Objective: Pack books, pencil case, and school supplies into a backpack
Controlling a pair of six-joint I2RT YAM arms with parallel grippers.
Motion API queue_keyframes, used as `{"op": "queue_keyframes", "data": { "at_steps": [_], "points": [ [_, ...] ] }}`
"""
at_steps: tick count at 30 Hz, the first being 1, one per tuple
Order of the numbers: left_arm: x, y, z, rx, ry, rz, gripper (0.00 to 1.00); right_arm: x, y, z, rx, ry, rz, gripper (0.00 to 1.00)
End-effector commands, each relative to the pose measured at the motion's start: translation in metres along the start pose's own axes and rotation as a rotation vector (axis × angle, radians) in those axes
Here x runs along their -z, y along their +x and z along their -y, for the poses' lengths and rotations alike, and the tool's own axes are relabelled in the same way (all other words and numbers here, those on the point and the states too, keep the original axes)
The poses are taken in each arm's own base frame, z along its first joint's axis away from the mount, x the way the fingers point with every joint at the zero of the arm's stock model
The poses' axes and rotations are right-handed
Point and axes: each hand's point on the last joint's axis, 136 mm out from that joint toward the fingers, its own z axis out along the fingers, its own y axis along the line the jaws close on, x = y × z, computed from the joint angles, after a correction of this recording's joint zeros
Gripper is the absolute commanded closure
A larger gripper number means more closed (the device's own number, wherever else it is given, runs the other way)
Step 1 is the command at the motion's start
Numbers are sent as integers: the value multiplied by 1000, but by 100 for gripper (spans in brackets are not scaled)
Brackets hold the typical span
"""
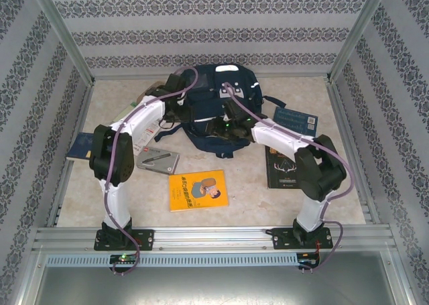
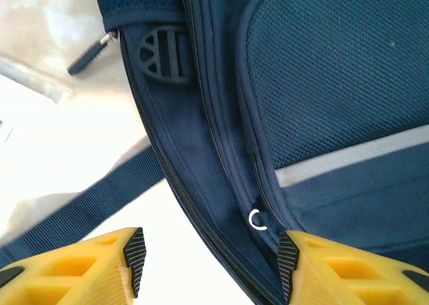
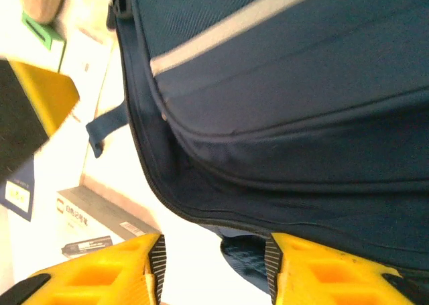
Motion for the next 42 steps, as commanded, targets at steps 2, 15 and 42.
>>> {"op": "queue_keyframes", "data": {
  "at_steps": [2, 15, 42],
  "points": [
    [-2, 11, 11, 103, 70, -5, 40, 29, -27, 43, 106, 133, 62, 51],
    [-7, 37, 38, 81, 126, -46, 22, 55, -75, 134, 25, 325, 142, 44],
    [9, 141, 251, -23, 496, -200, 18, 140, 12, 328, -434, 556, 204, 15]
  ]
}}
